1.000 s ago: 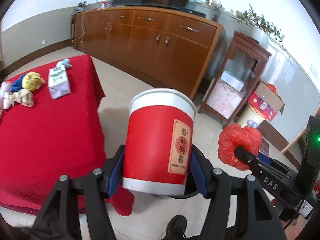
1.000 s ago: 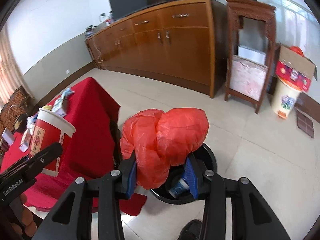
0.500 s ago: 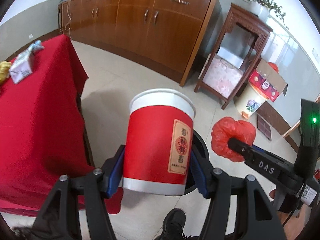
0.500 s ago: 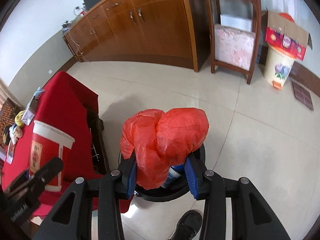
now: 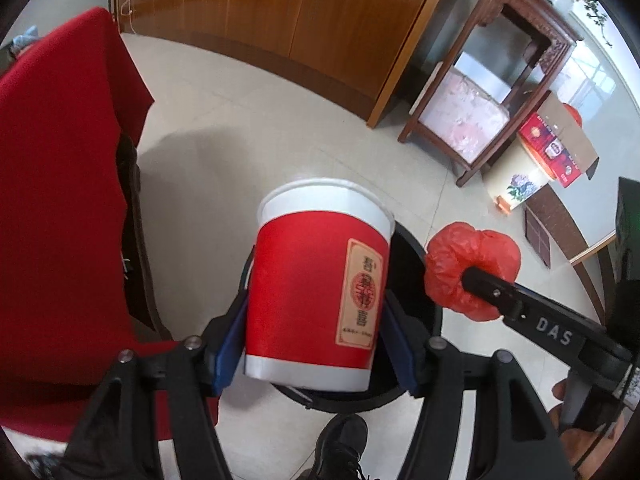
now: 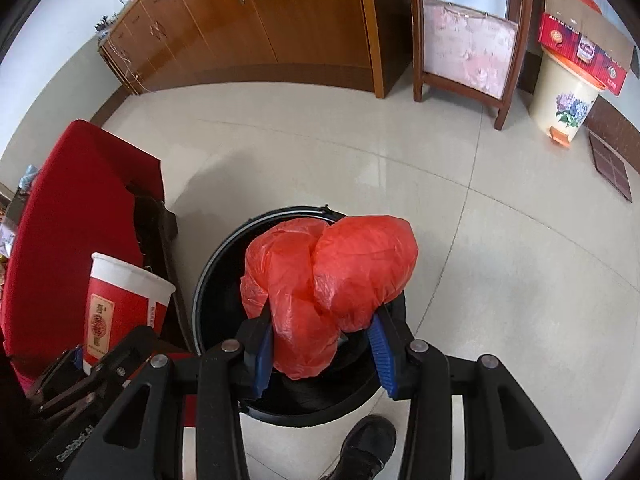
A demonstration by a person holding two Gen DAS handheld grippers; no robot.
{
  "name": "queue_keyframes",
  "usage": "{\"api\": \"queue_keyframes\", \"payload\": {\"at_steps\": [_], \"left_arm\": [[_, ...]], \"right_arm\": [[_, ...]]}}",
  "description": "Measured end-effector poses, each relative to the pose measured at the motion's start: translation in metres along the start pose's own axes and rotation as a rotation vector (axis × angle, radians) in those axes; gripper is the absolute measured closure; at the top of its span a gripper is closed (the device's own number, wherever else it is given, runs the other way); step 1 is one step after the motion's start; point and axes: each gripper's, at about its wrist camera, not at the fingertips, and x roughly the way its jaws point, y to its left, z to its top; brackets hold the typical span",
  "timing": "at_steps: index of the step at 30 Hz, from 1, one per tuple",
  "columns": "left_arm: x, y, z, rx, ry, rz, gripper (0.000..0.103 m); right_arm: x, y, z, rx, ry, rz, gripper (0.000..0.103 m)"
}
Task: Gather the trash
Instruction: 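Carry the red cup and red bag over the bin and release both, then move both tools back toward the snack box and milk carton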
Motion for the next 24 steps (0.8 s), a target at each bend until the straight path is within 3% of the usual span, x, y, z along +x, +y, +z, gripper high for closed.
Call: {"api": "queue_keyframes", "payload": {"at_steps": [3,7,13,24], "left_arm": [[0.009,-0.003,0.004,0.006,0.011,0.007,0.037],[0.016,-0.003,0.010,-0.011,0.031,0.007,0.022],[0.006,-0.002,0.018,-0.015,-0.009,0.011,0.021],[-0.087,0.008,0.024,0.016,-0.147,0.064,0.021]], "right_arm": [[0.009,-0.001,0.005,0.001,0.016,-0.003,0.056],[0.014,0.002,0.010,-0.022,0.015,-0.058,0.027],[-0.003,-0.004,0.015,0.004,-0.045,-0.113,0.027],[-0.081,0.026,0.002,-0.029,-0.152,-0.086,0.025]]}}
